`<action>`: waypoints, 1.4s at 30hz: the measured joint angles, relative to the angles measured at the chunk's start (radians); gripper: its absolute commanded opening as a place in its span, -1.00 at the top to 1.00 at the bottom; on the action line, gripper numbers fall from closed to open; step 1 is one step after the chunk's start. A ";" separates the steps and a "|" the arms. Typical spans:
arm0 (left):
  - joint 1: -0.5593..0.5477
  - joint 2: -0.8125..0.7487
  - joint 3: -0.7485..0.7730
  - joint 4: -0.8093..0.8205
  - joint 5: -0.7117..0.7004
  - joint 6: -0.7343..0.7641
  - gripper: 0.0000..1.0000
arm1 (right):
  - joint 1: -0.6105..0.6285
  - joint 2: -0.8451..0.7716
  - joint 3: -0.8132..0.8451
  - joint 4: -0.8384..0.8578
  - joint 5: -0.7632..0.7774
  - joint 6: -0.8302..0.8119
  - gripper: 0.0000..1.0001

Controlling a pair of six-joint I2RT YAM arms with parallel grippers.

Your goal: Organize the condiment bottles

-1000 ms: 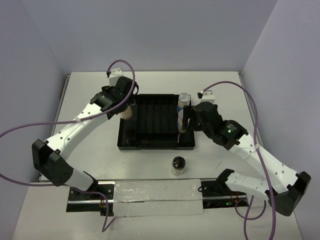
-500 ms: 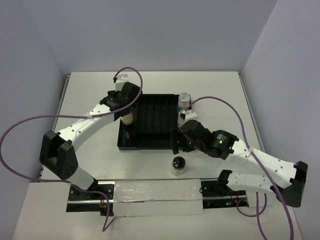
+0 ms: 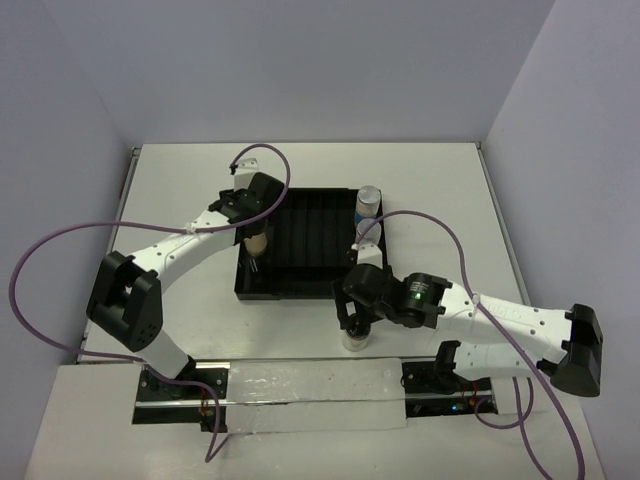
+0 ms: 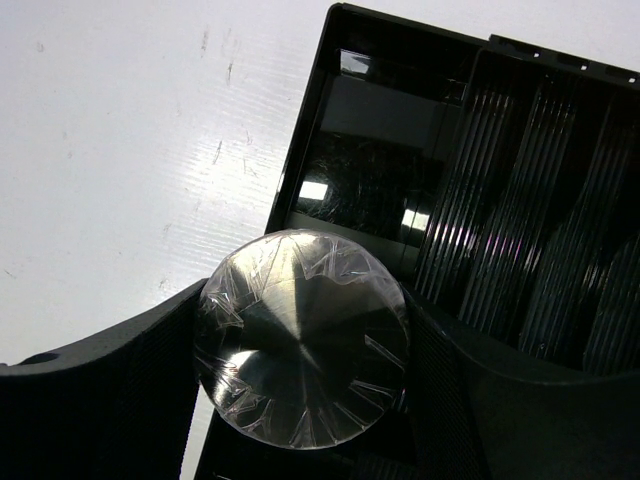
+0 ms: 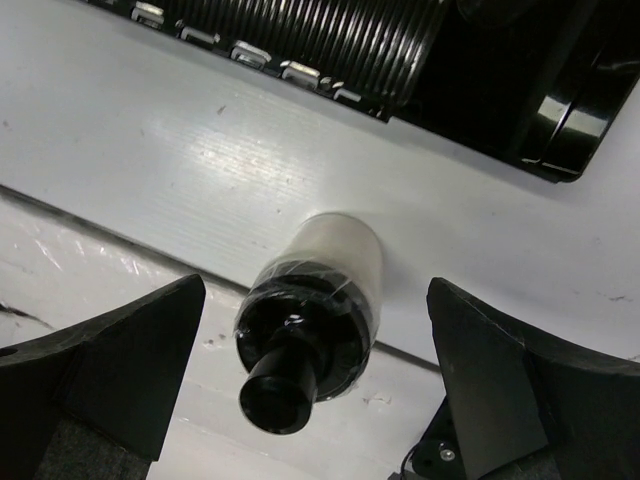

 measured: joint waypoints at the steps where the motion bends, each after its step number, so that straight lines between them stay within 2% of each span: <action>1: 0.000 0.000 0.000 0.001 0.001 0.000 -0.77 | 0.019 0.003 -0.001 -0.002 0.009 0.012 -1.00; 3: 0.000 0.000 0.000 0.003 0.002 -0.003 -0.95 | 0.053 0.007 -0.002 -0.007 0.023 0.032 -1.00; 4: 0.000 0.000 0.000 0.003 0.003 -0.005 -0.98 | 0.071 0.009 -0.002 -0.009 0.031 0.045 -1.00; 12: 0.000 -0.013 0.040 -0.032 0.008 -0.018 -0.99 | 0.159 0.044 -0.004 -0.043 0.090 0.129 -1.00; 15: 0.000 -0.053 0.065 -0.052 0.009 -0.021 -0.99 | 0.167 0.057 -0.014 -0.055 0.108 0.151 -0.93; 18: 0.000 -0.107 0.091 -0.065 0.011 -0.022 -0.99 | 0.169 0.059 -0.031 -0.062 0.121 0.167 -0.76; 21: 0.000 -0.160 0.122 -0.071 0.013 -0.023 -0.99 | 0.170 0.060 -0.046 -0.062 0.124 0.177 -0.44; 22: 0.000 -0.176 0.130 -0.073 0.014 -0.023 -0.99 | 0.171 0.061 -0.049 -0.058 0.123 0.183 -0.32; 23: 0.000 -0.190 0.138 -0.076 0.014 -0.023 -0.99 | 0.171 0.061 -0.050 -0.058 0.126 0.182 -0.08; 26: 0.000 -0.222 0.155 -0.086 0.014 -0.023 -0.99 | 0.174 0.062 -0.048 -0.061 0.144 0.183 0.37; 28: 0.000 -0.237 0.160 -0.092 0.014 -0.023 -0.99 | 0.178 0.061 -0.046 -0.062 0.147 0.183 0.52; 35: 0.000 -0.245 0.188 -0.136 0.004 -0.022 -0.99 | 0.189 0.058 0.058 -0.177 0.184 0.171 0.53; 42: 0.000 -0.247 0.231 -0.180 -0.015 -0.018 -0.99 | 0.162 0.060 0.269 -0.169 0.233 0.021 0.48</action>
